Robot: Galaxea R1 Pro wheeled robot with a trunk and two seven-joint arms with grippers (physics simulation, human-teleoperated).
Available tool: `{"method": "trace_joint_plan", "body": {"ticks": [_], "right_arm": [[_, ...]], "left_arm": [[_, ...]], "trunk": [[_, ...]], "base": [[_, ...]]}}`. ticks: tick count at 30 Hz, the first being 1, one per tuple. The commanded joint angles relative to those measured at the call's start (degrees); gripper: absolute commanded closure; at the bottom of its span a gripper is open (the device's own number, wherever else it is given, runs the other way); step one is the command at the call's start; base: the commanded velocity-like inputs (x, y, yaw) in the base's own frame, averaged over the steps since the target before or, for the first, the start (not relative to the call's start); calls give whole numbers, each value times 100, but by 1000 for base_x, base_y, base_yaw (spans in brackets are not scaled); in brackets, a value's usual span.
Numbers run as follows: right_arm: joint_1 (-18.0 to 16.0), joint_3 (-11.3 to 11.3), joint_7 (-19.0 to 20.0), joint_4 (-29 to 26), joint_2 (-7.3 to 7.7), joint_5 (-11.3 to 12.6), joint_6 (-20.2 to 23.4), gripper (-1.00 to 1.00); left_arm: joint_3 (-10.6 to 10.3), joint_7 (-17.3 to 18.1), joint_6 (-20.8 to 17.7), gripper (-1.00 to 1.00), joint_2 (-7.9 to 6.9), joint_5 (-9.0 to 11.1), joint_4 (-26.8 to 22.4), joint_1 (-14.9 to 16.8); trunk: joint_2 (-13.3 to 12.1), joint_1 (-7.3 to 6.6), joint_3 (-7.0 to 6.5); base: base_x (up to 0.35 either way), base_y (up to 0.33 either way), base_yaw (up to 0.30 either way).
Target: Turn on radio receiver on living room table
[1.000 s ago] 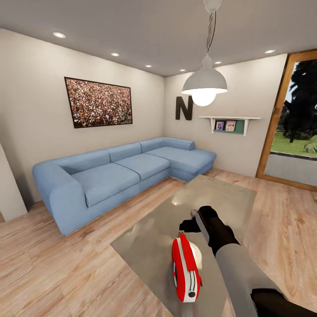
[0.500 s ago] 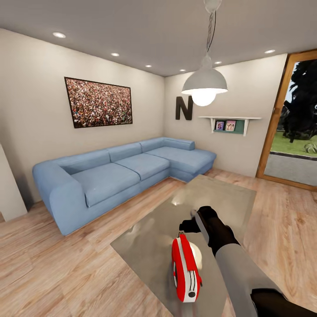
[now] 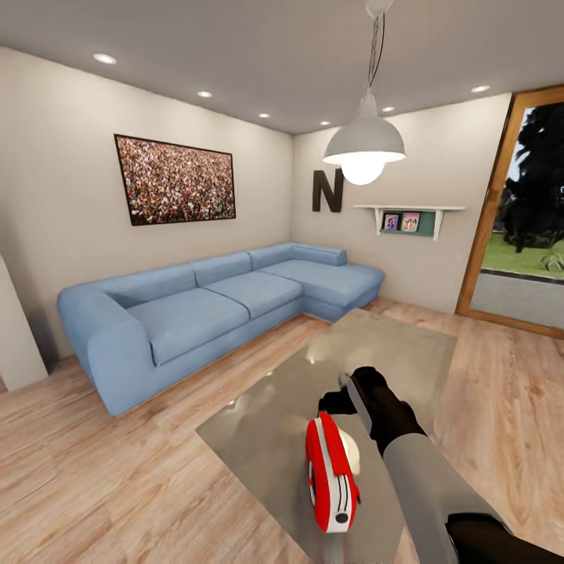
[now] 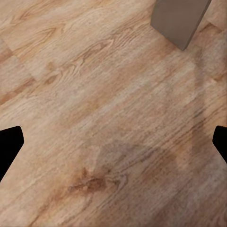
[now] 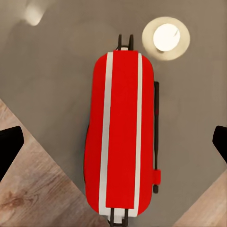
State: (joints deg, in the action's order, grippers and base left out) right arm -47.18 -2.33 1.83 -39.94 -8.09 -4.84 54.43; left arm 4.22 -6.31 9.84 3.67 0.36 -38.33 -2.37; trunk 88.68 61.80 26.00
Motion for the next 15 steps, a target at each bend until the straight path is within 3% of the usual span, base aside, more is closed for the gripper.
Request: {"method": "trace_joint_plan", "body": {"ticks": [1,15], "right_arm": [[1,1,0,2,0,0,3,-100],[-1,5,-7,36,0,9,23,-100]], "left_arm": [[0,0,0,-100,0,0,0,0],[0,-1,1,-100,2,4,1,0]], "trunk": [[42,23,18],[603,330,270]], "base": [[0,0,0],[0,0,0]]}}
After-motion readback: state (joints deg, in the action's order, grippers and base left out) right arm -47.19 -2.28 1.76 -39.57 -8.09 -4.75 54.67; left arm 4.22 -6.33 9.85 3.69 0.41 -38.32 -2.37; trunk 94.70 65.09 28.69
